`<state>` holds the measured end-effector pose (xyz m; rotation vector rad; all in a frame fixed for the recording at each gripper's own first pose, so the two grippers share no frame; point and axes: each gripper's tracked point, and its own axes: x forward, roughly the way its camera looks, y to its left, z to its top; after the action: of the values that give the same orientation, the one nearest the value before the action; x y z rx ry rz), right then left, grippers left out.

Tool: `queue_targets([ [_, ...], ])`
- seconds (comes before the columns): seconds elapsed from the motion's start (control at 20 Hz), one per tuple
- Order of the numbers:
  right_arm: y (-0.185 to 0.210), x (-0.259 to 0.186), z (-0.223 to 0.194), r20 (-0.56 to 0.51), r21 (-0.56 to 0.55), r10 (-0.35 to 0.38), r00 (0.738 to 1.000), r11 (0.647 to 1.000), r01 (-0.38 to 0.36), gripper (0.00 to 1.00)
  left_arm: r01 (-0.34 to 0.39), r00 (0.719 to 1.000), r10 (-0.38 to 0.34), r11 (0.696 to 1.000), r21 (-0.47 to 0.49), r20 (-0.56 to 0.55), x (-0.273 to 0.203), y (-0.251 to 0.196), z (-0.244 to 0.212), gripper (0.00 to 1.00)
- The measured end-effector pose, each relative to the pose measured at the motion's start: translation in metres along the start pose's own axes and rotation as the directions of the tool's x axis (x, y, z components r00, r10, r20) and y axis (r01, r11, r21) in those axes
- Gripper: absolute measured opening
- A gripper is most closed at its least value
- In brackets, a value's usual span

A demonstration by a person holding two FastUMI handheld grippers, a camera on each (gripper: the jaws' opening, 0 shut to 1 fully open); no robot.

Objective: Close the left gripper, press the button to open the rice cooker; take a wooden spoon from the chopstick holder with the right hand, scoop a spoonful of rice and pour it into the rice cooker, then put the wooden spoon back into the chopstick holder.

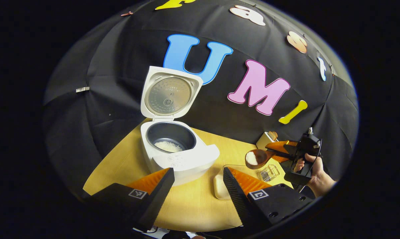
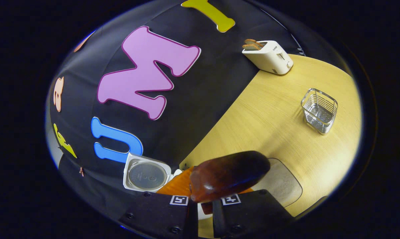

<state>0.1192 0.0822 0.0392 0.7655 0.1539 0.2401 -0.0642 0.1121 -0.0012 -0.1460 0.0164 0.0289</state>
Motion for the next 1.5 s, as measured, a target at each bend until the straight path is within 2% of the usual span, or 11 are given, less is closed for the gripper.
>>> queue_targets([
  [0.05,0.010,0.003,0.001,-0.002,-0.005,0.014,1.000,1.000,-0.014,0.10,-0.004,1.000,0.004,1.000,-0.006,0.002,0.000,0.003,0.000,0.96],
  [0.1,0.021,0.005,0.002,-0.003,-0.009,0.026,1.000,1.000,-0.026,0.22,-0.008,1.000,0.008,1.000,-0.012,0.004,-0.002,0.006,0.001,0.96],
  [0.65,0.116,0.059,-0.029,-0.067,0.000,0.104,0.992,0.995,-0.104,0.22,-0.104,0.994,0.107,0.991,-0.087,0.027,-0.025,0.063,0.001,0.96],
  [0.9,0.159,0.099,-0.068,-0.121,-0.038,0.129,0.984,0.990,-0.134,0.22,-0.161,0.985,0.168,0.977,-0.141,0.038,-0.039,0.097,0.002,0.96],
  [1.2,0.182,0.160,-0.108,-0.147,-0.098,0.131,0.980,0.984,-0.146,0.22,-0.238,0.968,0.249,0.953,-0.185,0.041,-0.055,0.140,0.003,0.96],
  [1.25,0.186,0.169,-0.114,-0.146,-0.110,0.131,0.981,0.983,-0.148,0.21,-0.247,0.965,0.259,0.950,-0.191,0.041,-0.055,0.144,0.003,0.96],
  [1.3,0.189,0.176,-0.120,-0.143,-0.140,0.130,0.981,0.979,-0.150,0.22,-0.254,0.963,0.267,0.947,-0.197,0.041,-0.056,0.147,0.005,0.92],
  [1.35,0.190,0.182,-0.126,-0.140,-0.175,0.126,0.982,0.973,-0.150,0.22,-0.261,0.961,0.274,0.944,-0.202,0.040,-0.057,0.151,0.003,0.96],
  [1.5,0.190,0.193,-0.143,-0.122,-0.339,0.116,0.986,0.929,-0.151,0.22,-0.275,0.956,0.290,0.938,-0.212,0.040,-0.056,0.158,0.004,0.96],
])
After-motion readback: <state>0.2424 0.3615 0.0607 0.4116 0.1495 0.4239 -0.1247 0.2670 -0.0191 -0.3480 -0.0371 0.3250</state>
